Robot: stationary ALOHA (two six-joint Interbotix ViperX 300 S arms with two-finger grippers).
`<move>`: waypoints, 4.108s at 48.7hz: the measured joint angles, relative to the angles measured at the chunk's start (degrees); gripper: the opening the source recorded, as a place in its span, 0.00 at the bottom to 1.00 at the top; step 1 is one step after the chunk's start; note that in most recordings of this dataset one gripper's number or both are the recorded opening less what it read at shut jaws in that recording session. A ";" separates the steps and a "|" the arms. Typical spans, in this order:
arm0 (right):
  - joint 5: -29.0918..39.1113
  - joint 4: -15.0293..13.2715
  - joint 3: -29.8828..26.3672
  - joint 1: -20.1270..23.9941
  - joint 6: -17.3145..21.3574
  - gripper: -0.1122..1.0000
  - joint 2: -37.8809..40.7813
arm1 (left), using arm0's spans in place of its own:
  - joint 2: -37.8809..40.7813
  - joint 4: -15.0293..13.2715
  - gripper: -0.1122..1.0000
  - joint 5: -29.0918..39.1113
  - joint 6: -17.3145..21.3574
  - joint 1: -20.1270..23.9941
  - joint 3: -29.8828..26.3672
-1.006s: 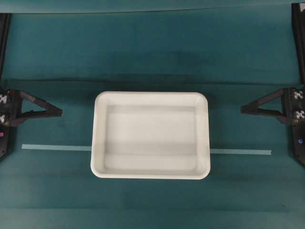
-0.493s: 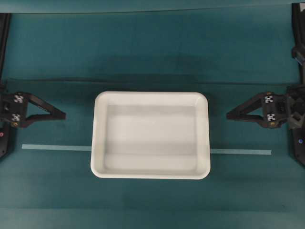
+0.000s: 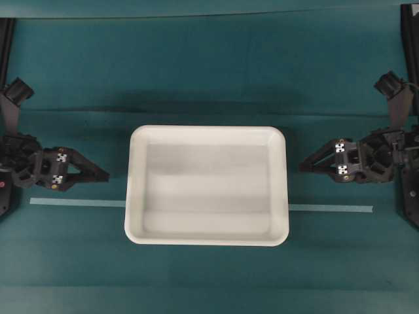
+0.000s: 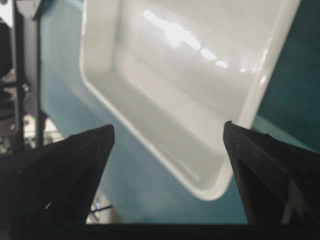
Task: Lift the white case with both hands.
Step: 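Close both grippers on the tray's left and right side walls, then raise the gripped tray upward with both grippers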
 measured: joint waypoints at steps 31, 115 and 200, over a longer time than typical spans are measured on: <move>-20.74 0.00 4.75 3.43 5.19 0.93 19.34 | 24.87 0.00 0.98 -21.18 1.23 0.88 1.85; -17.40 1.76 -2.29 3.25 11.25 0.20 30.41 | 31.29 0.00 0.18 -14.33 2.64 2.55 -5.19; 41.04 -4.66 -34.89 -2.11 26.98 0.19 -3.78 | 2.37 0.26 0.18 44.47 -10.11 -1.41 -40.08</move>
